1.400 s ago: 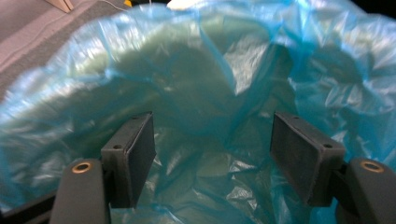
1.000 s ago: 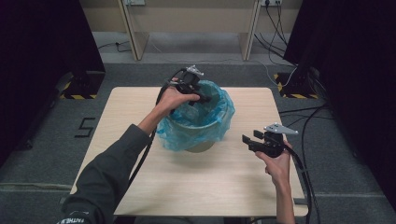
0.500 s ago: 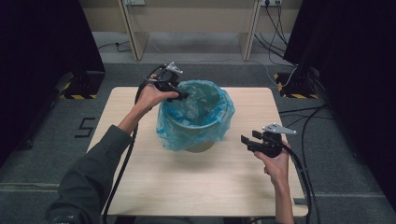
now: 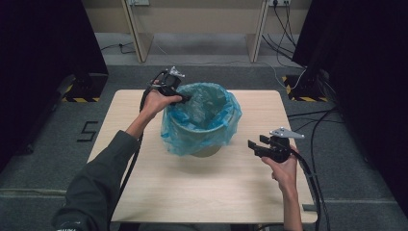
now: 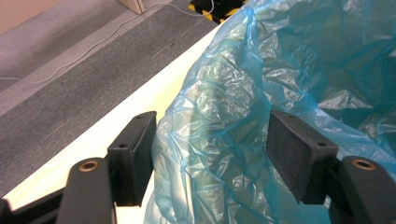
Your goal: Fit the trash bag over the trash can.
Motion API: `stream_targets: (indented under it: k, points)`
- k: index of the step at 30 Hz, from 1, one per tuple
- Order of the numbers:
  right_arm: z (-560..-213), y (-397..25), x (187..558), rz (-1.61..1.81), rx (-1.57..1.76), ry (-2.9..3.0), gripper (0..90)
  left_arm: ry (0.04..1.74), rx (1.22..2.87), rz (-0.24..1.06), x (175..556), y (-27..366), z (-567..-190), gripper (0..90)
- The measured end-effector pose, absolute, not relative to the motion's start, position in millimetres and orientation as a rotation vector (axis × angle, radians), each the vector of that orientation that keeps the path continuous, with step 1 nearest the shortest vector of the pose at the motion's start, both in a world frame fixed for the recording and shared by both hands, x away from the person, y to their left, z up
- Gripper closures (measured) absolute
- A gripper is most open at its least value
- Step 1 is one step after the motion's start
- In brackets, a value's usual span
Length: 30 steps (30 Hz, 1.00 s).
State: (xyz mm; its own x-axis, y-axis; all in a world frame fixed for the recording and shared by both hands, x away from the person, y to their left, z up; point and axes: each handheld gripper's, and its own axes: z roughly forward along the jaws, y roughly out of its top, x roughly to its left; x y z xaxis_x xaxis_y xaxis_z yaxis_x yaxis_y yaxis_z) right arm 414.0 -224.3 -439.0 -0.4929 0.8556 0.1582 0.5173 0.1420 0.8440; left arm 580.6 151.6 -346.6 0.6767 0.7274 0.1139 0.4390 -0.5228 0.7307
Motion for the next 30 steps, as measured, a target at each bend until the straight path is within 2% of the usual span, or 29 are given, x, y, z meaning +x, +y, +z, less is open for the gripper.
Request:
stream_targets:
  k: [4, 10, 14, 17, 22, 24, 26, 30]
  points:
    - [-439, -224, 414, 1.294, 1.32, 2.063, 41.1, 0.902, 2.199, 0.569, 579, 148, -346, 34.5]
    - [-438, -225, 413, 1.297, 1.324, 2.056, 41.0, 0.85, 2.124, 0.599, 560, 148, -329, 30.0]
    - [-438, -225, 413, 1.292, 1.321, 2.061, 41.0, 0.752, 2.143, 0.486, 540, 144, -322, 30.6]
    - [-439, -224, 413, 1.295, 1.322, 2.063, 41.0, 0.708, 2.154, 0.483, 530, 140, -322, 31.1]
    - [-439, -223, 413, 1.3, 1.318, 2.063, 41.0, 0.729, 2.243, 0.404, 535, 137, -335, 32.5]
    - [-439, -223, 413, 1.296, 1.314, 2.069, 41.0, 0.728, 2.269, 0.392, 536, 136, -343, 32.5]
    - [-440, -223, 413, 1.292, 1.317, 2.071, 40.9, 0.725, 2.287, 0.42, 534, 136, -347, 28.1]
    - [-441, -222, 413, 1.289, 1.323, 2.075, 40.7, 0.707, 2.26, 0.404, 530, 139, -343, 33.9]
